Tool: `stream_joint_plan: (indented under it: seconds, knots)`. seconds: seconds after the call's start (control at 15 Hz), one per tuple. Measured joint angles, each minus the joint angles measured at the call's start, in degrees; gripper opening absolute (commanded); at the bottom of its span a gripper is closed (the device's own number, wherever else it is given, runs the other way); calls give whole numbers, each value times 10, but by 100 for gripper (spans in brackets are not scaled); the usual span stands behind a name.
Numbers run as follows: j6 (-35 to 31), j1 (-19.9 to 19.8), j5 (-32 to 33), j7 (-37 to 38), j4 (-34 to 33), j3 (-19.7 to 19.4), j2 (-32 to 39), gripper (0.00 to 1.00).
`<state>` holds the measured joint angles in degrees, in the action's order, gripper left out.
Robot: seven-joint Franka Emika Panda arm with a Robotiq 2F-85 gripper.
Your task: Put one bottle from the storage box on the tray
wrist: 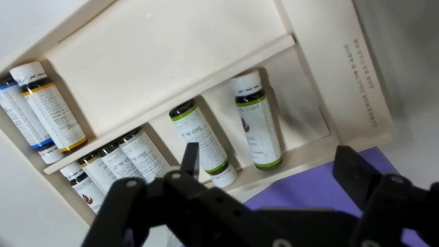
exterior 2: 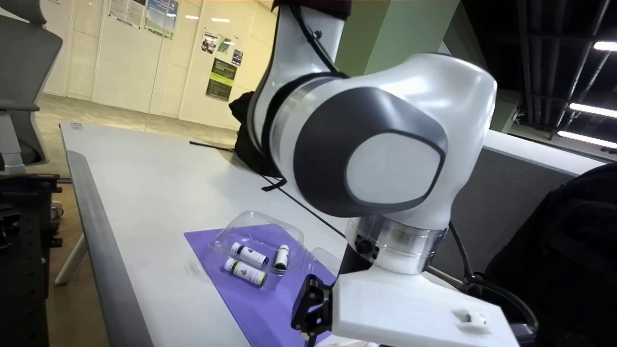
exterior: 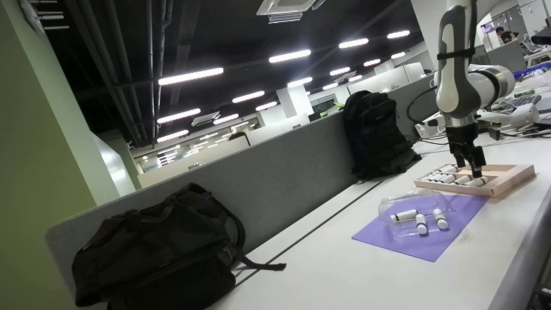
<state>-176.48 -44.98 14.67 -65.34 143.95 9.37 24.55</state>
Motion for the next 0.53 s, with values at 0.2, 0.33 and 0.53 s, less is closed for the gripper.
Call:
stream_joint_plan:
  seconds: [0.2,0.33,0.53]
  knots:
    - [50,40,-16,14,0,-29,-50,100]
    - [84,80,-26,21,0,-56,-84,100]
    - [81,85,-34,13,1,-59,-76,100]
